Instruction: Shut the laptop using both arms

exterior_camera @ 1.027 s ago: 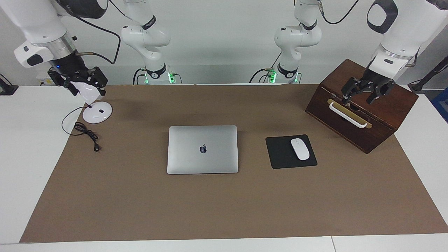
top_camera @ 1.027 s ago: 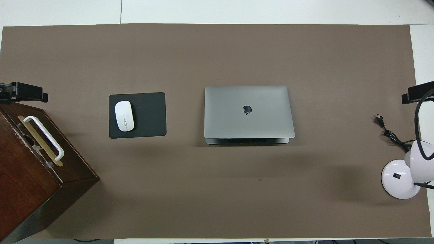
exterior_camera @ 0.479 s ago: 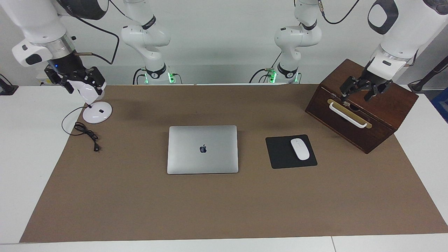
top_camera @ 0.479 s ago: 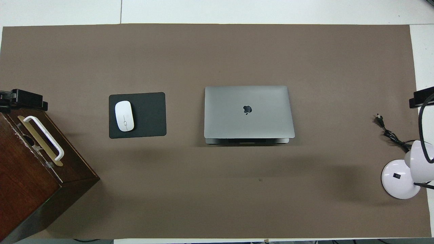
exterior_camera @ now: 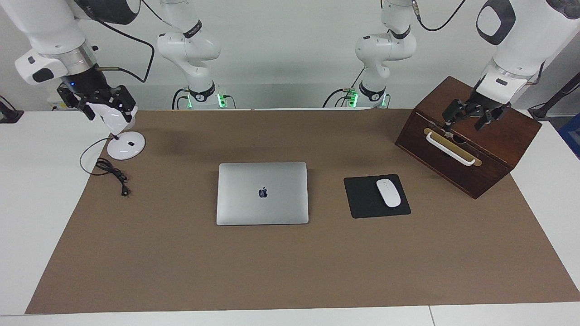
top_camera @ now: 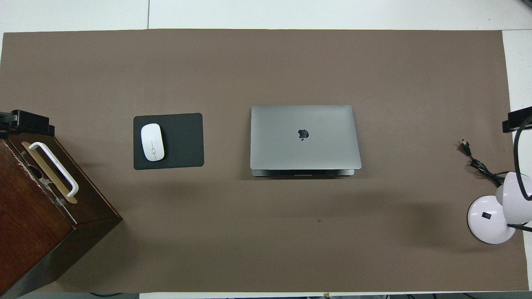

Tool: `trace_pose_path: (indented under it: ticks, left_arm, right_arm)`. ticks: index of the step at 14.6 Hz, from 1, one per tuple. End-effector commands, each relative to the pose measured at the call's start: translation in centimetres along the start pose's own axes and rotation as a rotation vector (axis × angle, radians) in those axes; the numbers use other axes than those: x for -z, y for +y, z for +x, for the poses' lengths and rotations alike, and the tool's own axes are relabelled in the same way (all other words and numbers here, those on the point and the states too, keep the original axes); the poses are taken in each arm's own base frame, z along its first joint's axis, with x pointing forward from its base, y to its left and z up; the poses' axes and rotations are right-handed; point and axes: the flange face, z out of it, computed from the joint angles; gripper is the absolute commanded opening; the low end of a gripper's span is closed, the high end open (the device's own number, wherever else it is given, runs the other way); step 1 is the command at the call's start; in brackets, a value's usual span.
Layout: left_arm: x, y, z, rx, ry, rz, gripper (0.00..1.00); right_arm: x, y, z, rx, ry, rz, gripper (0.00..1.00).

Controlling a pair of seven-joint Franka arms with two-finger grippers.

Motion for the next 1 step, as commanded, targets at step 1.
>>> trace_pose_path:
  ticks: [1]
  left_arm:
    - [0.65,-0.16,0.21,0.008,-0.001,0.025,1.0]
  right_arm:
    - [0.34,0.27,-0.67,0.03,0.004,-0.021,1.0]
